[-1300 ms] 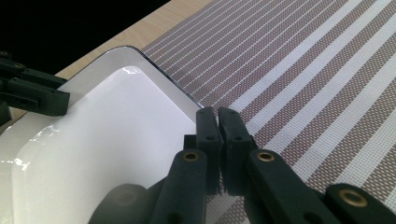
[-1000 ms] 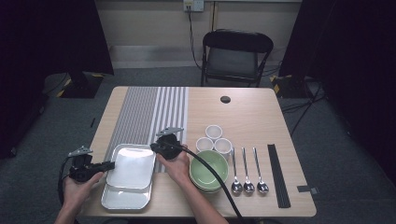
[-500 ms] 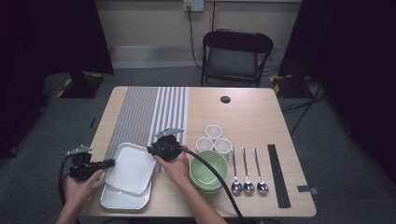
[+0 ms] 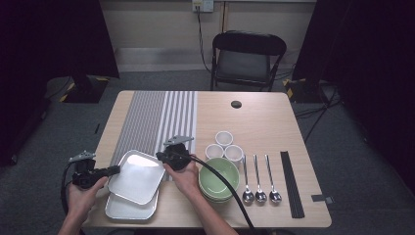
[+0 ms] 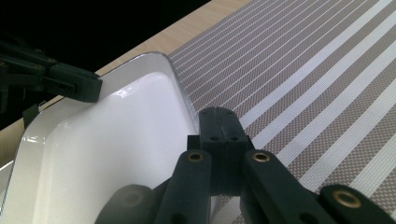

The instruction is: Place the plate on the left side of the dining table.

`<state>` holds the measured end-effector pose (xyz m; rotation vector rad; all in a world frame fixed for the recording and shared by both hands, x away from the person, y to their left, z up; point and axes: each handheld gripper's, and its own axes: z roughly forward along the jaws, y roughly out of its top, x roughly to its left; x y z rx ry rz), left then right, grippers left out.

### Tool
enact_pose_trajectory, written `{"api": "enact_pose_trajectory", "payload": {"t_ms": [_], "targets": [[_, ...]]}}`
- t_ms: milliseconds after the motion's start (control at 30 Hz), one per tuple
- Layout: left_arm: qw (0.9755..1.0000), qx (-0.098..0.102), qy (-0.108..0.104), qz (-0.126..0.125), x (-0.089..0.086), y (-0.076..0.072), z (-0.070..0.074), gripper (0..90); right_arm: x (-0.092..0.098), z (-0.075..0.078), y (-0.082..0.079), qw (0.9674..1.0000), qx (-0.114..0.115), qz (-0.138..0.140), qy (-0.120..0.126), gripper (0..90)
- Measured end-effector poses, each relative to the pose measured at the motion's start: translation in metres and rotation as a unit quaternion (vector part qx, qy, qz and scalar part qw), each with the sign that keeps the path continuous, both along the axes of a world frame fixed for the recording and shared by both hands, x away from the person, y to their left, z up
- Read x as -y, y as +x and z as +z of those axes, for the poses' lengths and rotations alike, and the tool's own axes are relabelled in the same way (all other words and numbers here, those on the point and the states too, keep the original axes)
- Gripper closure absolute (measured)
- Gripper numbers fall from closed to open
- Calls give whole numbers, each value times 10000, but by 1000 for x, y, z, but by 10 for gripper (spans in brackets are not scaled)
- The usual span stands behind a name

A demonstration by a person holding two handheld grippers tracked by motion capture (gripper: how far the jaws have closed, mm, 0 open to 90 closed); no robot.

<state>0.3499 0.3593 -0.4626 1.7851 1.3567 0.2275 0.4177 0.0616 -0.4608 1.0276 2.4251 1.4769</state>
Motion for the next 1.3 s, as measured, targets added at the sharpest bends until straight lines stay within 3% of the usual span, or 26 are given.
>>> {"api": "enact_pose_trajectory", "payload": {"t_ms": [67,133,233,467,733,800,1300], "targets": [[10000,18,87,32,4,0,3,885,0,3,1,10000,24,14,-8,900],[10000,10,78,45,5,3,2,887,-1,2,1,10000,29,-4,-74,827],[9999,14,75,79,4,3,2,887,0,-2,-1,10000,-29,-27,-74,790],[9999,9,33,144,-4,3,-1,887,-1,-8,-2,9998,-100,-14,-148,804],[9999,-70,72,70,-1,8,-5,887,-4,-17,-1,9996,-162,96,-226,822],[9999,-95,-33,88,-2,8,-5,887,-3,-18,-1,9995,-150,128,-245,829],[9998,139,-97,109,-5,9,12,887,-4,3,0,9999,65,58,-112,831]]}}
